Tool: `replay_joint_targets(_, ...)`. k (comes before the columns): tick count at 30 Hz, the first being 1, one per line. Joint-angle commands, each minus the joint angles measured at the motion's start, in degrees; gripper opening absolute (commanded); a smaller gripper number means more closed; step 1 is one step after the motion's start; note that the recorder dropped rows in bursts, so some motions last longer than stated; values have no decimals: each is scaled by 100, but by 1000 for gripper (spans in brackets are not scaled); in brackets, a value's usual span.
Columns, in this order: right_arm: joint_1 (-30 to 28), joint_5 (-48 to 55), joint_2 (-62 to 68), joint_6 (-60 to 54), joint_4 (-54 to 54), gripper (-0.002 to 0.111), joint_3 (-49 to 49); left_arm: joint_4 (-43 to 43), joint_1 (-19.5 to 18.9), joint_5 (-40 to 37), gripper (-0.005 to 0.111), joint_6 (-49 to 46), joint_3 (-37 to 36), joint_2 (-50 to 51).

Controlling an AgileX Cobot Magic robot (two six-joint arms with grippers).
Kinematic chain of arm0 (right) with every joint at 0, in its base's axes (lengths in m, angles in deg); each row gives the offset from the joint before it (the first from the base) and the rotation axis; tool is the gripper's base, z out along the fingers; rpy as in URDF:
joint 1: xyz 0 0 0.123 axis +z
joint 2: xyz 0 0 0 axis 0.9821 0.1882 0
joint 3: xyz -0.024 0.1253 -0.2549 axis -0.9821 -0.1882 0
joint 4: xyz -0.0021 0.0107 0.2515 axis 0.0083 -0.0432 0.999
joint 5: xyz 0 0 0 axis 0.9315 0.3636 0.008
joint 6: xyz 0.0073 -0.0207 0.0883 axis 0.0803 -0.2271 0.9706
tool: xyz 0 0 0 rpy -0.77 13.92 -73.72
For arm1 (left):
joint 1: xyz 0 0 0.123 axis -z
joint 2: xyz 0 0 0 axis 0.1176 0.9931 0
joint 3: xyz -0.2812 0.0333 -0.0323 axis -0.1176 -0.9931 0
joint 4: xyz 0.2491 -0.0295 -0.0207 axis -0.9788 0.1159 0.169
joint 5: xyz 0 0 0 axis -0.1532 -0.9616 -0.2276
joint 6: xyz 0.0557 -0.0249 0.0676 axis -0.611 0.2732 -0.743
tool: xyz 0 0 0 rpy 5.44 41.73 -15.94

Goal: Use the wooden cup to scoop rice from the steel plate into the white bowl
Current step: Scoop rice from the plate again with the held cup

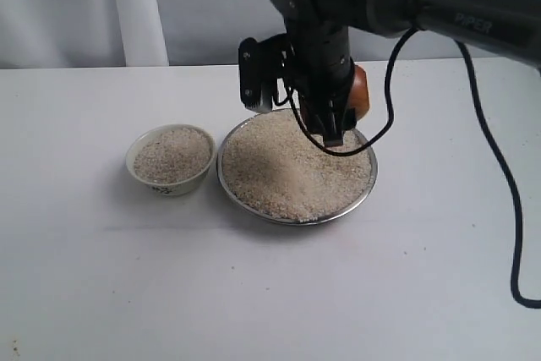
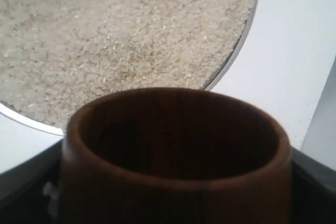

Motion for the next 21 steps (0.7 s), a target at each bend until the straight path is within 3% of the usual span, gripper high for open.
replay_joint_targets(1, -24, 16, 291, 44, -444, 0, -167, -2, 15, 33, 0, 22, -9, -14)
replay_joint_targets(13, -24, 16, 1281, 515, -1191, 0, -167, -2, 15, 33, 0, 22, -9, -14)
replay_joint_targets(21, -13, -1113, 1513, 545, -363, 0, -153, -2, 15, 33, 0, 22, -9, -14)
